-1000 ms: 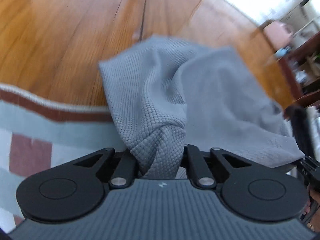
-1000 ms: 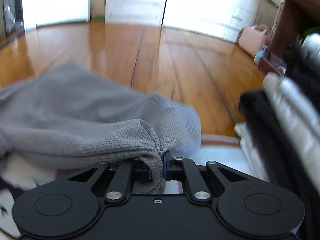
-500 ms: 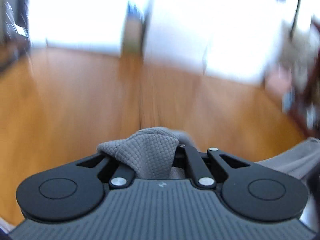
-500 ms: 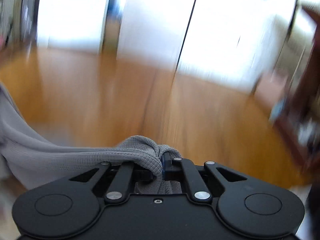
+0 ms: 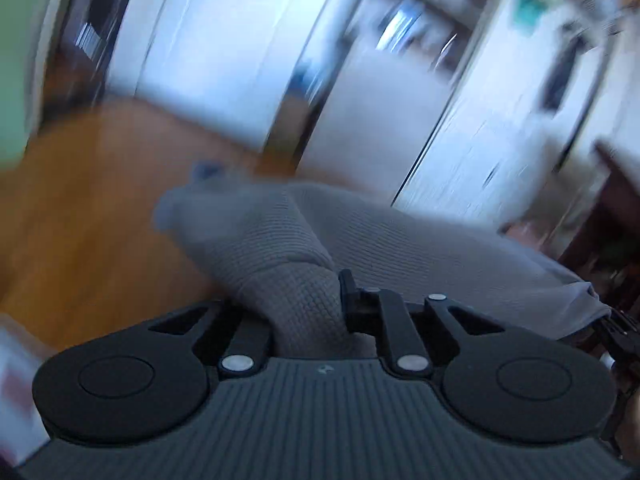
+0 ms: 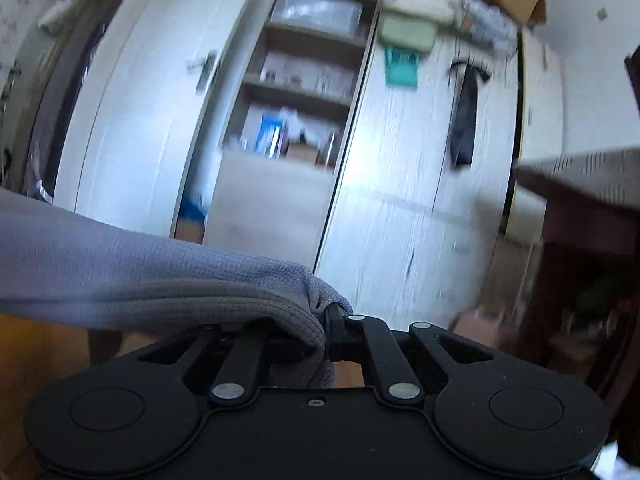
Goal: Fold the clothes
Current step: 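Spread the grey t-shirt flat on the floor with both grippers pulling apart, then open the left gripper and release the t-shirt hem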
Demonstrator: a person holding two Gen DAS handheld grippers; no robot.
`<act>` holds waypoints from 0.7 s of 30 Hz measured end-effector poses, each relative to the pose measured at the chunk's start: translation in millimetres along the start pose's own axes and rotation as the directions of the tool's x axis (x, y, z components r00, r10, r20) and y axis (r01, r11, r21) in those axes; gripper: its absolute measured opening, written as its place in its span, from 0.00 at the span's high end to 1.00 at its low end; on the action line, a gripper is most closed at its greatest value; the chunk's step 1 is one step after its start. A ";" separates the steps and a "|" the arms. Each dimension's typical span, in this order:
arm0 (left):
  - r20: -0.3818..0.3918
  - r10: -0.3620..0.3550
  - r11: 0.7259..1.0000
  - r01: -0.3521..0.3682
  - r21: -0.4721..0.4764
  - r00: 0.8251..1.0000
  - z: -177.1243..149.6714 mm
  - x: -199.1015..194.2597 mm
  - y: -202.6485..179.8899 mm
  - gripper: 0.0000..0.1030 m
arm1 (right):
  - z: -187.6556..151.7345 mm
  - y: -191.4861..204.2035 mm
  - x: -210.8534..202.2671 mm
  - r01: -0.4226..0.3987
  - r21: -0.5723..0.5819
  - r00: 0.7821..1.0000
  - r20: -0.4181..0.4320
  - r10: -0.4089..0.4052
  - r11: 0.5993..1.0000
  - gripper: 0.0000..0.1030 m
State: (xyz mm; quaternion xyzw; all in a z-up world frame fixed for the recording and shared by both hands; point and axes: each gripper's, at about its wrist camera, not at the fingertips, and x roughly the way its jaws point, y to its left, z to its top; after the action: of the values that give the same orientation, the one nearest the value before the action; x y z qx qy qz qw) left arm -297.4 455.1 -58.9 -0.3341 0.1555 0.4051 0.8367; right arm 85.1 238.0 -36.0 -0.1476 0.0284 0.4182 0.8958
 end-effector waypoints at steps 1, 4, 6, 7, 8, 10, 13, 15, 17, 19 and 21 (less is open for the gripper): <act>-0.108 0.032 0.998 -0.038 -0.054 0.994 -23.4 25.3 19.3 0.89 | -29.7 -1.3 13.8 -0.013 -0.002 0.996 -0.092 0.013 1.000 0.91; -0.306 0.083 0.987 -0.121 -0.106 0.948 -73.6 85.0 55.2 0.89 | -131.9 -1.8 55.3 -0.031 -0.039 0.918 -0.396 0.013 0.999 0.93; -0.411 0.121 0.977 -0.182 -0.112 0.904 -103.4 120.9 71.6 0.89 | -186.6 5.4 75.8 -0.027 -0.078 0.844 -0.536 -0.019 0.997 0.96; -0.453 0.133 0.972 -0.205 -0.114 0.881 -115.5 136.5 78.7 0.89 | -199.8 7.1 76.5 -0.019 -0.108 0.835 -0.548 -0.044 0.994 0.95; -0.452 0.125 0.973 -0.199 -0.118 0.883 -113.0 139.8 80.7 0.89 | -212.3 8.7 77.0 -0.010 -0.137 0.826 -0.560 -0.069 0.990 0.96; -0.431 0.132 0.976 -0.194 -0.103 0.893 -104.4 139.5 82.0 0.89 | -216.2 5.3 71.1 0.007 -0.143 0.824 -0.560 -0.087 0.990 0.96; -0.418 0.132 0.978 -0.186 -0.093 0.899 -102.5 137.7 85.1 0.89 | -210.3 4.5 67.8 -0.030 -0.180 0.827 -0.557 -0.076 0.983 0.95; -0.433 0.118 0.975 -0.186 -0.119 0.894 -108.1 134.7 92.4 0.89 | -209.4 9.7 69.4 -0.075 -0.256 0.823 -0.562 -0.086 0.964 0.95; -0.444 0.105 0.972 -0.186 -0.142 0.890 -112.7 131.6 98.5 0.89 | -208.8 11.9 70.5 -0.104 -0.318 0.823 -0.559 -0.098 0.942 0.95; -0.415 0.109 0.976 -0.177 -0.129 0.903 -107.3 126.2 93.0 0.89 | -196.6 9.7 59.8 -0.082 -0.306 0.837 -0.538 -0.101 0.948 0.96; -0.392 0.107 0.978 -0.167 -0.122 0.914 -100.7 125.1 92.0 0.89 | -193.1 7.7 55.7 -0.059 -0.285 0.832 -0.543 -0.110 0.957 0.96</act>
State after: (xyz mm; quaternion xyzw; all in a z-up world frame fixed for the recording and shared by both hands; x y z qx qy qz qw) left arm -290.2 499.1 -238.5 -0.4580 0.3076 0.4003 0.7317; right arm 129.4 228.2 -232.0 -0.3920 0.2229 0.3448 0.8233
